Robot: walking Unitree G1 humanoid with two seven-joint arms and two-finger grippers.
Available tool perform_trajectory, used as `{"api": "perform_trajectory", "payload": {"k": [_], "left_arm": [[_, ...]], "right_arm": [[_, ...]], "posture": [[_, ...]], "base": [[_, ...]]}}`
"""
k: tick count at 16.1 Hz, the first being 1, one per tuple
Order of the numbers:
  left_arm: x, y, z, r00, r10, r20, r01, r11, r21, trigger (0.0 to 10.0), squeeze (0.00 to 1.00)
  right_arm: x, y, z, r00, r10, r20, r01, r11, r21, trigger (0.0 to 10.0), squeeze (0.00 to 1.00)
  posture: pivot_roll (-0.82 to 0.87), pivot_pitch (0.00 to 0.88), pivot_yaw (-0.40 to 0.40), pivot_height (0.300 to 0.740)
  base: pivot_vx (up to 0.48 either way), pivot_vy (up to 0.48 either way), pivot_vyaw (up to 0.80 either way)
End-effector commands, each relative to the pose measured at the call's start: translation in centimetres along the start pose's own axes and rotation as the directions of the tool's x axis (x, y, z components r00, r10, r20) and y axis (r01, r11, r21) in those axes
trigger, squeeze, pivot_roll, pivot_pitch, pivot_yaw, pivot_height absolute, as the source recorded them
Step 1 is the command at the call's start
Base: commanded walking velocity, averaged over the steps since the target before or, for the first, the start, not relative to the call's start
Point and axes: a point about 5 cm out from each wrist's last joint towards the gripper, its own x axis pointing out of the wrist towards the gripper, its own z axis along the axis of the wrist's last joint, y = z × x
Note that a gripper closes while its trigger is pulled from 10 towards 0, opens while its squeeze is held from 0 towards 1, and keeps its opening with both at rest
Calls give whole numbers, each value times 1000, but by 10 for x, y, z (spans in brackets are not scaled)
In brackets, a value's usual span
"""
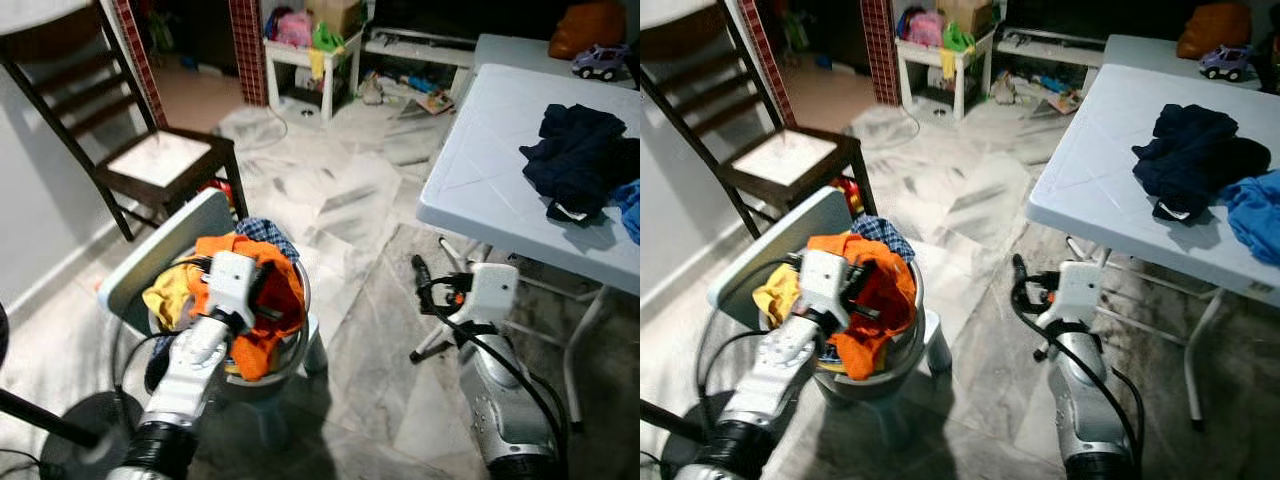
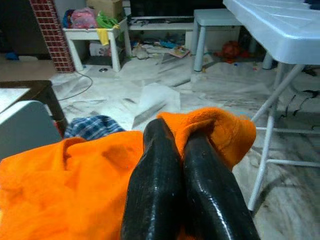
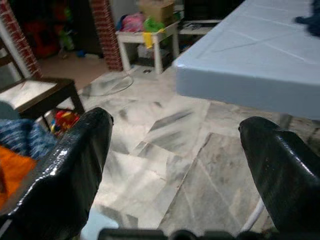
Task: Hang hanger
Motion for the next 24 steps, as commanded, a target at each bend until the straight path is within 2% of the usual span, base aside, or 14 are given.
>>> {"api": "perform_trajectory", "payload": {"k": [1, 6, 8, 10, 13, 14, 16, 18, 24], "left_arm": [[4, -1, 2, 1000, -11, 8, 10, 1000, 28, 10000, 0], [16, -9, -6, 1000, 20, 12, -20, 998, 60, 10000, 0], [17, -11, -10, 999, 35, -8, -35, 999, -8, 10000, 0], [15, -14, -19, 999, 20, -37, -21, 1000, -22, 10000, 0], [17, -14, -11, 1000, 21, 16, -21, 999, 27, 10000, 0], [20, -6, -5, 997, 71, 42, -72, 997, 18, 10000, 0], [16, 3, -6, 994, 96, 43, -97, 995, 19, 10000, 0], [10, 7, -13, 997, 76, 31, -77, 997, 28, 10000, 0], [20, -4, 1, 996, 31, 86, -32, 999, 18, 10000, 0]], "right_arm": [[1, -3, -1, 1000, -21, 2, 21, 1000, 10, 10000, 0], [11, -3, -10, 999, -19, -29, 20, 999, 40, 10000, 0], [20, -1, -9, 999, 0, -38, 2, 999, 42, 10000, 0], [19, 1, -18, 997, 5, -75, 0, 998, 67, 10000, 0], [24, 7, -10, 999, 34, -32, -32, 999, 42, 10000, 0], [27, 8, -4, 999, 47, -11, -47, 999, 22, 10000, 0], [28, 9, -1, 997, 71, 0, -71, 997, -1, 10000, 0], [25, 5, -4, 997, 79, -15, -79, 997, -16, 10000, 0], [27, 20, -5, 993, 119, -12, -119, 993, -23, 10000, 0]], "posture": [[-119, 0, 29, 740], [-88, 0, -7, 740], [-67, 0, -23, 740], [-54, 0, -28, 740], [-74, 0, -13, 740], [-77, 0, -13, 740], [-82, 0, -16, 740], [-77, 0, -19, 740], [-85, 0, 2, 740]], "base": [[0, 0, 0], [0, 0, 0], [0, 0, 0], [0, 0, 0], [0, 0, 0], [0, 0, 0], [0, 0, 0], [0, 0, -647], [0, 0, -756]]}}
